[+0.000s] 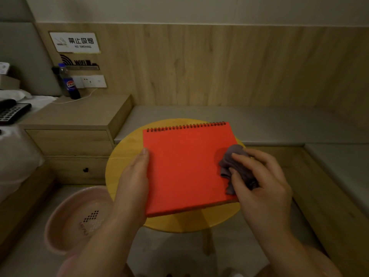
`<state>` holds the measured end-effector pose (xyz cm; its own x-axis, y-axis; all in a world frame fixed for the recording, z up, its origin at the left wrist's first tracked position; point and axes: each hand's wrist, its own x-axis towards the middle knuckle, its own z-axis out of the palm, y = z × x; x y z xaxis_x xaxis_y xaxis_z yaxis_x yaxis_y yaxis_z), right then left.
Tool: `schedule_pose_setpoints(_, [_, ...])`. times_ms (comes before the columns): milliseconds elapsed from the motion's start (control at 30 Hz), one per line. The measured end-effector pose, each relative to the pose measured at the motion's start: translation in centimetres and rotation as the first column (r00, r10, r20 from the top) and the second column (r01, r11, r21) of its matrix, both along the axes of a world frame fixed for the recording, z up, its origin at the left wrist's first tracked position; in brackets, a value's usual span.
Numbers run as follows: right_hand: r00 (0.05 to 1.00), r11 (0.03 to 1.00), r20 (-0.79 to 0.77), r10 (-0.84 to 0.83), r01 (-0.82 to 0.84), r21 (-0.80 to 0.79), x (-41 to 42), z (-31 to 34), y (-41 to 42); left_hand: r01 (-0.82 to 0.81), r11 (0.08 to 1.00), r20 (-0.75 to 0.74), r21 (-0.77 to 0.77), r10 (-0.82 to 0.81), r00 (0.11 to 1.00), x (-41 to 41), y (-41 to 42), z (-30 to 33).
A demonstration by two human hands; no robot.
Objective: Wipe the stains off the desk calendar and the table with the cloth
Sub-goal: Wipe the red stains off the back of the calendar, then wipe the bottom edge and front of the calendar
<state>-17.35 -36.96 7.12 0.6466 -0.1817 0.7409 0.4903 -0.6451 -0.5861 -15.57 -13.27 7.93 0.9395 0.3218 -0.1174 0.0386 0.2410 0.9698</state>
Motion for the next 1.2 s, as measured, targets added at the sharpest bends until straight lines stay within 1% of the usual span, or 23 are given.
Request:
schedule_pose_setpoints(100, [1.0, 0.995, -0.017, -0.021, 0.023, 0.102, -0.1, 0.0, -0.1, 0.122, 0.987, 0.057, 0.108, -0.129, 0.99, -0.8, 0.3, 0.7])
schedule_pose_setpoints(167, [0.999, 0.986, -0.011, -0.049, 0.051, 0.159, -0.2, 0.2, -0.2, 0.212, 0.947, 0.081, 0.241, -0.237, 0.968, -1.7, 0.8, 1.2])
schedule_pose_setpoints(200, [0.998, 0.983, 0.0, -0.06, 0.059, 0.175, -0.2, 0.4, -0.3, 0.238, 0.928, 0.099, 0.287, -0.276, 0.956, -2.1, 1.0, 1.3])
schedule_pose_setpoints(300, [0.997, 0.968, 0.022, -0.074, 0.067, 0.243, -0.1, 0.8, -0.6, 0.305, 0.906, 0.202, 0.294, -0.371, 0.906, -3.2, 1.4, 1.4])
schedule_pose_setpoints(367, [0.996, 0.952, 0.021, -0.092, 0.082, 0.295, 0.0, 1.2, -0.5, 0.326, 0.858, 0.275, 0.397, -0.45, 0.849, -3.8, 1.6, 1.4])
schedule_pose_setpoints(433, [0.995, 0.934, 0.003, -0.101, 0.093, 0.345, 0.3, 1.6, -0.3, 0.343, 0.815, 0.266, 0.466, -0.499, 0.825, -4.1, 1.7, 1.4])
schedule_pose_setpoints(533, [0.995, 0.916, -0.04, -0.093, 0.101, 0.388, 1.1, 2.3, -0.1, 0.34, 0.817, 0.276, 0.465, -0.499, 0.822, -4.3, 1.5, 1.9])
schedule_pose_setpoints(600, [0.993, 0.911, -0.069, -0.091, 0.111, 0.397, 1.6, 2.7, 0.1, 0.334, 0.835, 0.309, 0.438, -0.488, 0.816, -4.3, 1.6, 2.2])
schedule_pose_setpoints(700, [0.99, 0.901, -0.107, -0.086, 0.124, 0.415, 2.1, 2.9, 0.2, 0.332, 0.838, 0.344, 0.432, -0.494, 0.799, -4.4, 1.8, 2.2])
schedule_pose_setpoints(800, [0.984, 0.887, -0.144, -0.102, 0.155, 0.435, 2.3, 2.8, 0.1, 0.309, 0.828, 0.347, 0.468, -0.494, 0.797, -4.7, 2.2, 1.8])
schedule_pose_setpoints(900, [0.98, 0.876, -0.174, -0.098, 0.168, 0.452, 2.5, 2.7, 0.3, 0.296, 0.793, 0.338, 0.532, -0.52, 0.785, -5.2, 2.7, 1.3])
schedule_pose_setpoints(933, [0.979, 0.869, -0.185, -0.091, 0.168, 0.465, 2.6, 2.7, 0.3, 0.264, 0.782, 0.335, 0.564, -0.509, 0.793, -5.4, 2.6, 1.1])
schedule_pose_setpoints(1033, [0.973, 0.848, -0.222, -0.057, 0.165, 0.504, 2.8, 2.6, 0.5, 0.074, 0.743, 0.377, 0.665, -0.419, 0.826, -5.7, 2.0, 0.8])
schedule_pose_setpoints(1133, [0.97, 0.847, -0.241, -0.02, 0.144, 0.512, 2.7, 2.9, 1.0, -0.035, 0.76, 0.423, 0.648, -0.322, 0.847, -5.2, 1.4, 1.0])
schedule_pose_setpoints(1200, [0.971, 0.855, -0.238, 0.009, 0.116, 0.506, 2.5, 3.3, 1.3, -0.102, 0.779, 0.47, 0.619, -0.263, 0.843, -4.5, 1.1, 1.6])
